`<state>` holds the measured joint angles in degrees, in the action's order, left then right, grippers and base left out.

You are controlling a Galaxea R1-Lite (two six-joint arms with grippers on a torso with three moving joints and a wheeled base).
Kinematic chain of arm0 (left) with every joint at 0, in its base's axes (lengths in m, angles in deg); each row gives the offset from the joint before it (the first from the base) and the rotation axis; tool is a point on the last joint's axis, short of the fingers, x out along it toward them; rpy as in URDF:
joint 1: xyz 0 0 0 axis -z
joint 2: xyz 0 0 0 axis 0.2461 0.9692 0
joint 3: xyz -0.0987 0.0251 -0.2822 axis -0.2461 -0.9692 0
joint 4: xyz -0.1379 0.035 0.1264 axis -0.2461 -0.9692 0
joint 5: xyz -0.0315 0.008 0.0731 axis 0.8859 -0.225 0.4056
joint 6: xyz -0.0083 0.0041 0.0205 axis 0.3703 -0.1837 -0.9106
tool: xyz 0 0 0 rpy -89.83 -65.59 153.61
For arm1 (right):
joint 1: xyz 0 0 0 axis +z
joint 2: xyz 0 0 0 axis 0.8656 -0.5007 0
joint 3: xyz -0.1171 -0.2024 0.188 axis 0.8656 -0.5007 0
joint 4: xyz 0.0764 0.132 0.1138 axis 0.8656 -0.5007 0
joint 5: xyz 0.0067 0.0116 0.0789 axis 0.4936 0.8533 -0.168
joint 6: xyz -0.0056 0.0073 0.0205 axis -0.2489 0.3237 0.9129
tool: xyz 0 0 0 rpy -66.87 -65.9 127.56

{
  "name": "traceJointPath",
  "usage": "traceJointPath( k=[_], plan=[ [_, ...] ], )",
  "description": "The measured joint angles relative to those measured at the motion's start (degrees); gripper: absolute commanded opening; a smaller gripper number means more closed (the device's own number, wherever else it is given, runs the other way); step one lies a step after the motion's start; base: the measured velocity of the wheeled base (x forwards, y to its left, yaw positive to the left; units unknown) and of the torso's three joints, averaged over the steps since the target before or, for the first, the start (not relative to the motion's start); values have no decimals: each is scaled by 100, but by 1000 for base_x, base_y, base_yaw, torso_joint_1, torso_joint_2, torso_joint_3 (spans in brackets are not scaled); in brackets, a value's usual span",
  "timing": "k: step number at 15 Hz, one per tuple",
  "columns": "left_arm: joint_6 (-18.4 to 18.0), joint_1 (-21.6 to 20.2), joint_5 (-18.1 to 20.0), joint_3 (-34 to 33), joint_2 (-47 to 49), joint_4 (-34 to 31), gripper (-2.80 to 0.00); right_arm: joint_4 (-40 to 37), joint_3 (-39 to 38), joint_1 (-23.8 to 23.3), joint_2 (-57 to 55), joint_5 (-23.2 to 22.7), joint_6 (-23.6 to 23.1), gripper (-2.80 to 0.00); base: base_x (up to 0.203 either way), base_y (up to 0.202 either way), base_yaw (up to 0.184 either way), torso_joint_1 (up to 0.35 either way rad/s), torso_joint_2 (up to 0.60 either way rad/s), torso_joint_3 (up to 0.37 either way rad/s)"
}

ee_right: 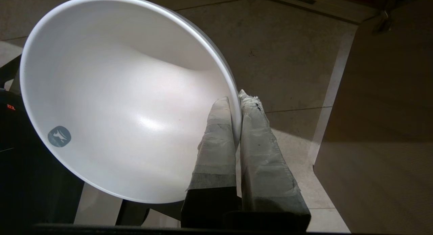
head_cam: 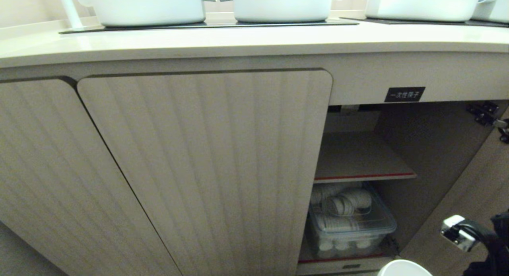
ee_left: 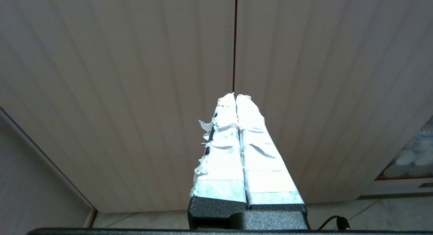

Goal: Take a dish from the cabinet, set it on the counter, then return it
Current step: Place it on the table

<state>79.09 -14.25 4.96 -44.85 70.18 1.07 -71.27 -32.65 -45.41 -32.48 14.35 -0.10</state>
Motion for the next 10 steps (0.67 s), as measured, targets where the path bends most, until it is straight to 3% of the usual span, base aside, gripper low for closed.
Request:
traceJointPath(
  k=[5, 10],
  plan=[
    [0, 0, 2, 0, 0, -2, -280, 8, 4, -5, -5, 0, -2, -280, 0, 0, 0, 4, -24, -17],
    [0, -1, 2, -2, 0, -11, -280, 29, 0, -5, -22, 8, -3, -280, 0, 0, 0, 93, -315, -278]
  ],
)
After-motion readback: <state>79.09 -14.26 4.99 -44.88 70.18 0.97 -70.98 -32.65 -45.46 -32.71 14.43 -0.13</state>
